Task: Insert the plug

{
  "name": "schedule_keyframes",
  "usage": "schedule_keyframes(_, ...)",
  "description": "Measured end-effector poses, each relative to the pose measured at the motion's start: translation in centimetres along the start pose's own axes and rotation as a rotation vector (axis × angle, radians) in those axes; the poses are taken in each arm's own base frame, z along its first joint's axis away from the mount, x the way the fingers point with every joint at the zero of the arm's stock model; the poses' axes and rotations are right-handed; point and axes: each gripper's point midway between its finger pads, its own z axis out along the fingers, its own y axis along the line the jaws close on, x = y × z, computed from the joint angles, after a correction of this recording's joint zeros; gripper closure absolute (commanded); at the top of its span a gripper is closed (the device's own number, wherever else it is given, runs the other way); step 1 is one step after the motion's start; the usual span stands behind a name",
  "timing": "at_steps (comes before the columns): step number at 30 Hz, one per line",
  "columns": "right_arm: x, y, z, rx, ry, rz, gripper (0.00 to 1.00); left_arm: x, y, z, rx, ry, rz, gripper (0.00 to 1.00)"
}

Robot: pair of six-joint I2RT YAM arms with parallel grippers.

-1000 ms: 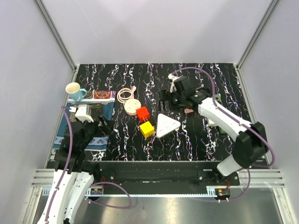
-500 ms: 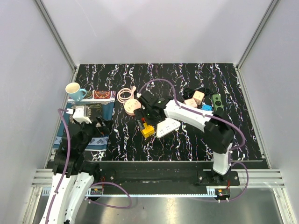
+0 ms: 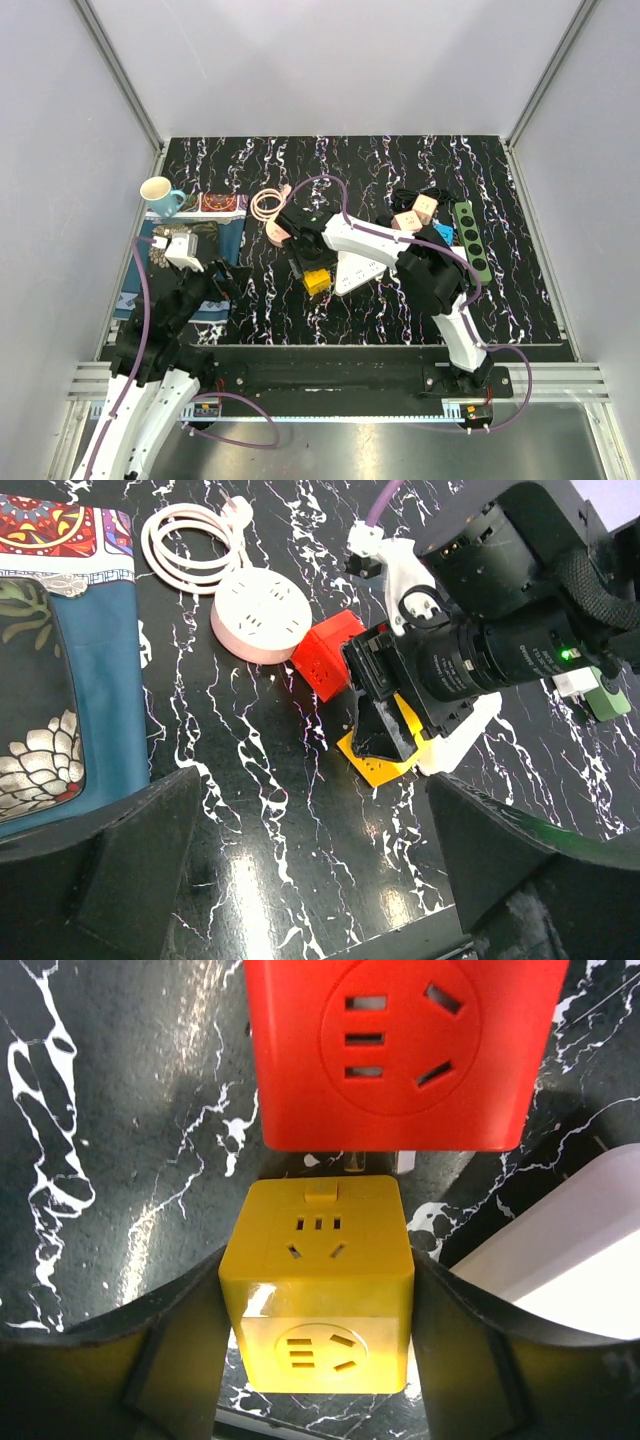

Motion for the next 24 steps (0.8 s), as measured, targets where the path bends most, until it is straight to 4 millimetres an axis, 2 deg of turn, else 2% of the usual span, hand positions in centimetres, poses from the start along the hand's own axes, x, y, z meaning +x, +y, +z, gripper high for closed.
schedule_keyframes(1, 0.0, 0.0, 0.1, 0.002, 0.003, 0.000, 0.39, 0.0, -0.1, 0.0, 0.003, 0.001, 0.000, 0.01)
schedule_keyframes(2, -0.1, 0.0, 0.1, 0.005, 0.003, 0.004, 0.49, 0.2, -0.1, 0.1, 0.006, 0.005, 0.000, 0.01)
schedule_keyframes(5, -0.1, 0.0, 0.1, 0.006, 0.003, 0.009, 0.69, 0.5, 0.0, 0.2, 0.004, 0.014, -0.003, 0.01)
schedule_keyframes(9, 0.0, 0.0, 0.0, 0.008, 0.003, 0.018, 0.82, 0.9, 0.0, 0.4, 0.008, 0.020, -0.008, 0.01)
schedule_keyframes(12, -0.2, -0.2, -1.0, 0.003, -0.031, 0.044, 0.89, 1.0, -0.4, 1.0, 0.029, 0.027, -0.029, 0.01)
schedule_keyframes(15, -0.4, -0.5, -3.5, -0.015, -0.093, 0.085, 0.91, 1.6, -0.9, 2.1, 0.056, 0.061, -0.066, 0.01)
schedule_keyframes(19, -2.0, -0.3, -8.8, -0.096, -0.257, 0.173, 0.91, 2.7, -1.7, 3.6, 0.091, 0.115, -0.121, 0.01)
schedule_keyframes(21, -3.1, -0.2, -11.4, -0.143, -0.346, 0.218, 0.92, 2.8, -2.6, 4.3, 0.122, 0.127, -0.135, 0.01)
schedule_keyframes(24, -4.2, -0.4, -14.2, -0.187, -0.453, 0.280, 0.94, 2.8, -4.3, 5.2, 0.175, 0.136, -0.138, 0.01)
